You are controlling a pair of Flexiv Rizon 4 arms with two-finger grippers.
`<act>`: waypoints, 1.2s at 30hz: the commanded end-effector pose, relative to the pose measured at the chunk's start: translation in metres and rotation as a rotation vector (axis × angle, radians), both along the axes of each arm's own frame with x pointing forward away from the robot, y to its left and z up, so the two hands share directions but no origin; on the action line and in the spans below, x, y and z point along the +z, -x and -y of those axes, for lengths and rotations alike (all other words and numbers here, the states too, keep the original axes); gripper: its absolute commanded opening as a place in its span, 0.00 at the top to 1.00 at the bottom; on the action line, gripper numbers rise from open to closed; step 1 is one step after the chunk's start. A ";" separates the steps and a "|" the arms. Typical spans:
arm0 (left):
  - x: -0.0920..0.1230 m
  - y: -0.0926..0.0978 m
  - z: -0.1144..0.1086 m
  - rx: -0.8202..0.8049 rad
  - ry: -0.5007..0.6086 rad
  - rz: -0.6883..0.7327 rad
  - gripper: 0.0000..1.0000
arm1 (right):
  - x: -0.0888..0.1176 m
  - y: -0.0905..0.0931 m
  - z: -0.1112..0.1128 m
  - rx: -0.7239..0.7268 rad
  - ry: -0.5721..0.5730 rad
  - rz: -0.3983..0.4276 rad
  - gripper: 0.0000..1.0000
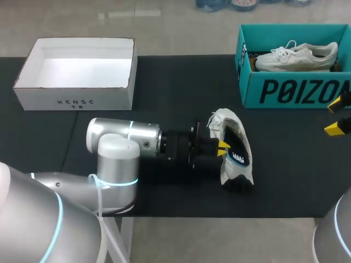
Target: Take the shoe out of the shoebox, open the shoe tongue, remove and reinsert the insole, then place the shoe into the shoebox
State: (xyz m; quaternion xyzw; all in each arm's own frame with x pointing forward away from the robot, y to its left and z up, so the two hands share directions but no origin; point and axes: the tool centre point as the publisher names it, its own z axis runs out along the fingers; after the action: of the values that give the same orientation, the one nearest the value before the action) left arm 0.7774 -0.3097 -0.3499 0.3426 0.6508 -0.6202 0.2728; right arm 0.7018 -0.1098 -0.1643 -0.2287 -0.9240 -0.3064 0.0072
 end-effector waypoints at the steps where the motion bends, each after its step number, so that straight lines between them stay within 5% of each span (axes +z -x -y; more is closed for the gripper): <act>1: 0.009 0.003 -0.003 0.006 -0.016 0.011 1.00 | -0.001 0.001 0.000 -0.002 0.002 0.000 0.00; 4: 0.013 0.004 -0.004 0.004 -0.018 0.019 0.69 | -0.001 0.001 0.000 -0.002 0.002 0.000 0.00; 11: 0.023 0.012 -0.004 -0.006 -0.017 0.034 0.65 | -0.001 0.001 0.000 -0.002 0.002 0.000 0.00; 20: 0.018 0.019 0.008 -0.051 -0.030 0.016 0.73 | -0.001 0.001 0.000 -0.002 0.002 0.000 0.00; 27: 0.018 0.019 0.012 -0.064 -0.037 0.018 1.00 | -0.001 0.001 0.000 -0.002 0.002 0.000 0.00; 36: 0.014 0.016 0.021 -0.062 -0.022 0.016 1.00 | -0.001 0.001 0.000 -0.002 0.002 0.000 0.00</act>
State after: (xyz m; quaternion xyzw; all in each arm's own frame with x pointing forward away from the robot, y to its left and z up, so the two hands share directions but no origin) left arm 0.7592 -0.3229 -0.3316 0.3712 0.6457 -0.6173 0.2534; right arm 0.7018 -0.1098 -0.1643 -0.2287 -0.9240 -0.3065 0.0072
